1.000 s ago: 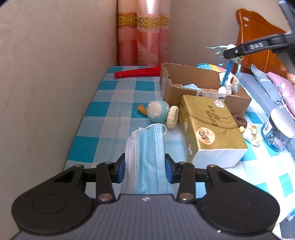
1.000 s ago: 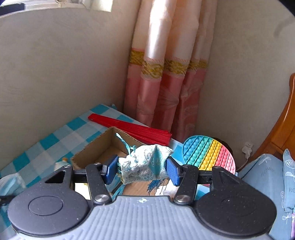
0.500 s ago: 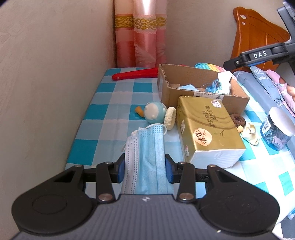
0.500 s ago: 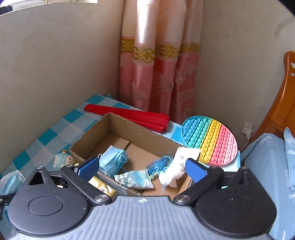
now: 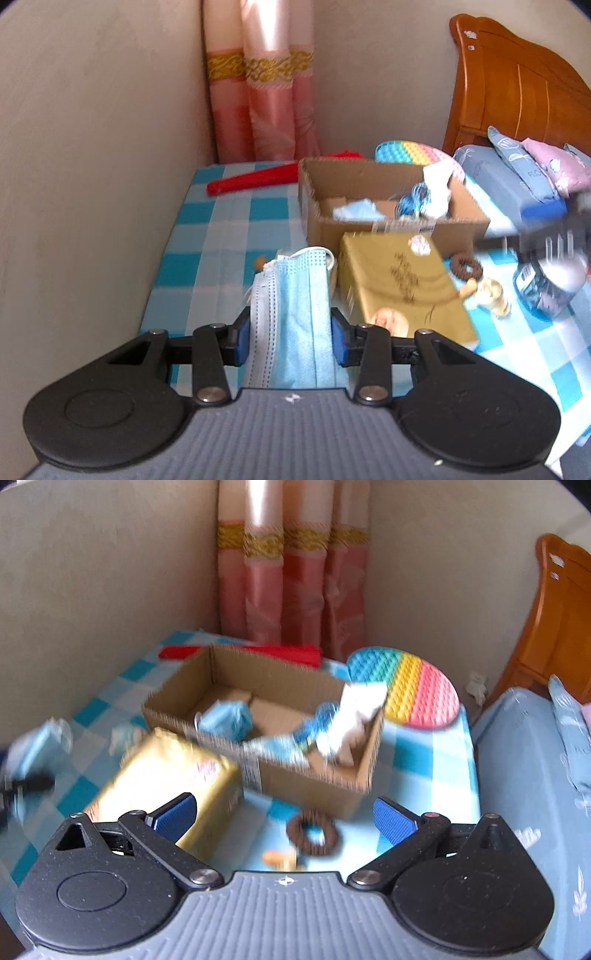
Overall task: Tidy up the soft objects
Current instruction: 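Carry the flat blue mask over the cardboard box with the left tool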
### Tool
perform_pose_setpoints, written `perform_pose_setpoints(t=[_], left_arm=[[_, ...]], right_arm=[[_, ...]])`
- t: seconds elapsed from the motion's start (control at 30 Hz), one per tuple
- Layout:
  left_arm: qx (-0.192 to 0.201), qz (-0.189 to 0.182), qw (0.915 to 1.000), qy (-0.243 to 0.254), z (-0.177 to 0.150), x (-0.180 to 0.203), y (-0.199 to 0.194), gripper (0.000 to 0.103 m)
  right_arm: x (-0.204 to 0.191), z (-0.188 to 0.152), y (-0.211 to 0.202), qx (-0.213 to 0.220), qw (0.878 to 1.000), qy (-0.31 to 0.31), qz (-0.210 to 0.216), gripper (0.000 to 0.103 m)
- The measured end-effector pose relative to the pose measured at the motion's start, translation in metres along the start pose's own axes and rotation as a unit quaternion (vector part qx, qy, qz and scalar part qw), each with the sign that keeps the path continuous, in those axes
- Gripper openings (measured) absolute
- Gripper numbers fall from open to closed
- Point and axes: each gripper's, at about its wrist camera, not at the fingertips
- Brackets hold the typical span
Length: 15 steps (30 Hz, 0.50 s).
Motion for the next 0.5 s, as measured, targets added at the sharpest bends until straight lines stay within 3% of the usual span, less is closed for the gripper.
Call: perform_pose_setpoints(t=[0.27, 0.5], left_arm=[[0.020, -0.018, 0.9990, 0.035, 0.049, 0.020, 0.014, 0.041], [0.026, -0.032, 0.9975, 0.058, 0.101, 0.041, 0.044, 0.041]], right_arm=[[-0.007, -0.046, -0.007, -0.006, 0.999, 0.037, -0.020, 0.103], [0.003, -0.057, -0.018, 0.004, 0.997, 0.070, -0.020, 0.103]])
Point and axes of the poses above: each gripper's, at about its wrist camera, not at the fingertips, and y roughly the way its jaws point, x to its right, z to its top, and after that the axes turned 3 degrees about -x, right-handed
